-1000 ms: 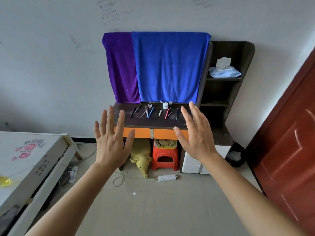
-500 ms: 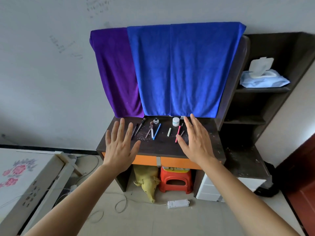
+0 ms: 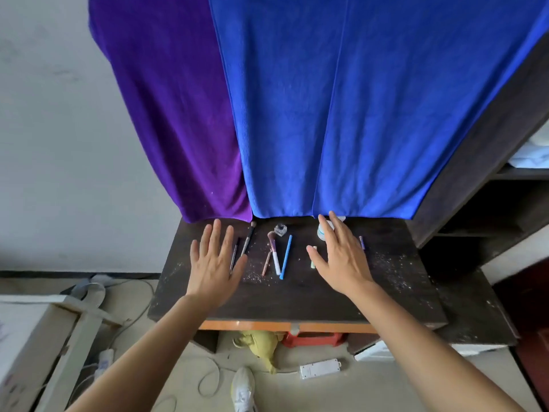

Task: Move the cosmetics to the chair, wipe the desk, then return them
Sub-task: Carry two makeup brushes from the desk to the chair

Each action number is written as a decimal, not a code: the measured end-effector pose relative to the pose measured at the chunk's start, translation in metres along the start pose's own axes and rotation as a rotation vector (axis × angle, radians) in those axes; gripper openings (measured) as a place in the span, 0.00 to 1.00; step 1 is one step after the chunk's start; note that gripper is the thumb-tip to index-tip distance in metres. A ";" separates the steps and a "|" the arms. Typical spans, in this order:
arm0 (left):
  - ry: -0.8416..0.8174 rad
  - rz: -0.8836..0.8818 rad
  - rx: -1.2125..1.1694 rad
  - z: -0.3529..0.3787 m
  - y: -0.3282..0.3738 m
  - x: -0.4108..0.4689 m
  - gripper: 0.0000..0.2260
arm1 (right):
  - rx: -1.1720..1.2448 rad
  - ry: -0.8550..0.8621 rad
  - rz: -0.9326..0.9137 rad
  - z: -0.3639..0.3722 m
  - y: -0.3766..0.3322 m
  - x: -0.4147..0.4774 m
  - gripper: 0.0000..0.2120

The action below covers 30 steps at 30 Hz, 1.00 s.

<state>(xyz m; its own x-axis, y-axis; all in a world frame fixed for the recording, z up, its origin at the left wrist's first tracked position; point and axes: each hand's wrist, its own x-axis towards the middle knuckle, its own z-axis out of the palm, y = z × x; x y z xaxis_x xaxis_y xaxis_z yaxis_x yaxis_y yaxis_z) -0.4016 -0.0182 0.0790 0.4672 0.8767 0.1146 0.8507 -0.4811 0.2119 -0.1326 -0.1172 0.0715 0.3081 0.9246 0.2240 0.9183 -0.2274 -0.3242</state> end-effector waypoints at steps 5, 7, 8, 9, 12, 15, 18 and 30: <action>-0.156 -0.007 -0.076 0.047 -0.044 0.052 0.33 | -0.011 -0.111 0.168 0.052 -0.017 0.039 0.35; -0.220 0.003 -0.096 0.068 -0.061 0.066 0.32 | -0.006 -0.156 0.233 0.074 -0.024 0.048 0.35; -0.252 0.000 -0.105 0.077 -0.066 0.069 0.32 | 0.003 -0.171 0.255 0.082 -0.027 0.049 0.34; -0.295 -0.005 -0.108 0.086 -0.072 0.073 0.32 | 0.010 -0.192 0.281 0.092 -0.029 0.050 0.34; -0.387 -0.050 -0.112 0.111 -0.082 0.081 0.33 | 0.025 -0.297 0.371 0.116 -0.035 0.047 0.35; -0.408 -0.116 -0.106 0.127 -0.084 0.086 0.34 | 0.027 -0.368 0.429 0.137 -0.038 0.047 0.37; -0.417 -0.188 -0.100 0.141 -0.080 0.092 0.34 | 0.036 -0.368 0.458 0.154 -0.040 0.053 0.37; -0.401 -0.303 -0.279 0.169 -0.058 0.119 0.15 | 0.080 -0.409 0.542 0.181 -0.024 0.063 0.15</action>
<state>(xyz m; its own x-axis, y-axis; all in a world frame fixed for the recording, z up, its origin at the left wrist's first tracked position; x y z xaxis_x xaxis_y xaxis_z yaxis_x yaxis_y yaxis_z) -0.3546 0.1132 -0.0836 0.3141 0.8797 -0.3570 0.8904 -0.1425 0.4323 -0.1805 0.0020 -0.0729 0.5856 0.7313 -0.3496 0.6351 -0.6820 -0.3628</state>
